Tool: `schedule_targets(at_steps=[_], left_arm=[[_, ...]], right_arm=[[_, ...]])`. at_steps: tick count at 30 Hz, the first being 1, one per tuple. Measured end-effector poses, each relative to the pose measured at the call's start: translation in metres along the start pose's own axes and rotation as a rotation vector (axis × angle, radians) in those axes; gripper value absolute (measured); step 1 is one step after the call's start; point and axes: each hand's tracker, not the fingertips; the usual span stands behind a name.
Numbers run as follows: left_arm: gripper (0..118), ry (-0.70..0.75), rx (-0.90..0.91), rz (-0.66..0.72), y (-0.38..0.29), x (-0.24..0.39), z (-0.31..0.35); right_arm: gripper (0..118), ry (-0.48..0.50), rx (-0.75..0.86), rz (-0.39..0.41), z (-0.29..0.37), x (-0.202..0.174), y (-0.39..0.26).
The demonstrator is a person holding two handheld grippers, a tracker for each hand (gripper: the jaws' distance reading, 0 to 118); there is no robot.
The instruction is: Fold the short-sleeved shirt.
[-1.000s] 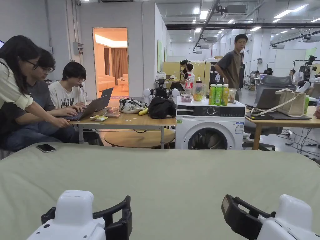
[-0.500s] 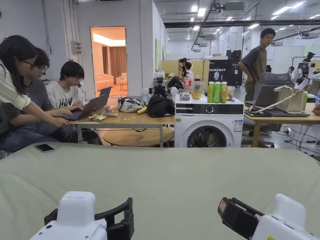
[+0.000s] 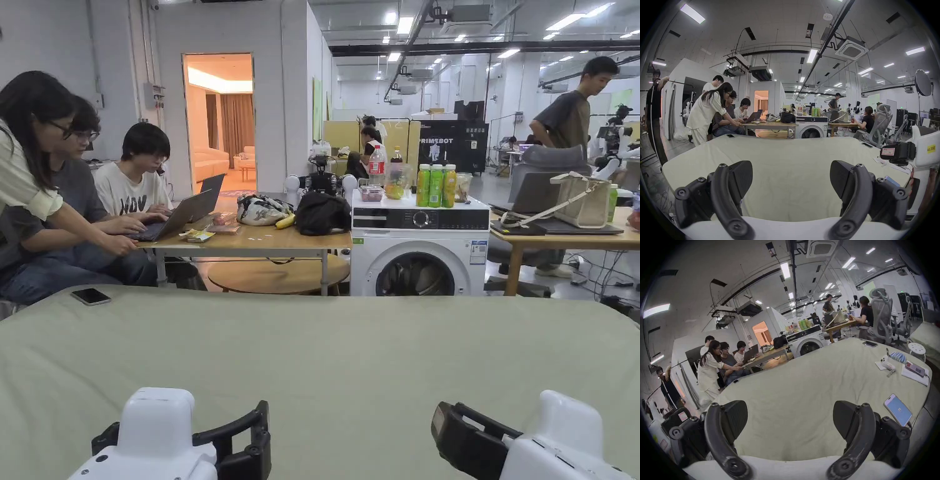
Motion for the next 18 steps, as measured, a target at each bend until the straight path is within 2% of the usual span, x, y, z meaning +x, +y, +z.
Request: schedule_targets(at_steps=[3, 6, 11, 18], left_arm=[[98, -0.005, -0.005, 0.001, -0.001, 0.000, -0.001], [98, -0.004, -0.004, -0.001, -0.001, 0.000, -0.001], [98, 0.002, 0.000, -0.004, 0.000, -0.001, 0.000], [98, 0.003, -0.006, 0.010, -0.002, -0.003, 0.000]], right_arm=[[107, 0.004, -0.014, 0.001, -0.002, -0.003, 0.000], [107, -0.026, -0.014, 0.035, -0.005, -0.006, -0.004], [107, -0.064, 0.042, 0.195, -0.001, -0.016, -0.011], [107, -0.054, 0.040, 0.191, -0.001, -0.024, -0.013]])
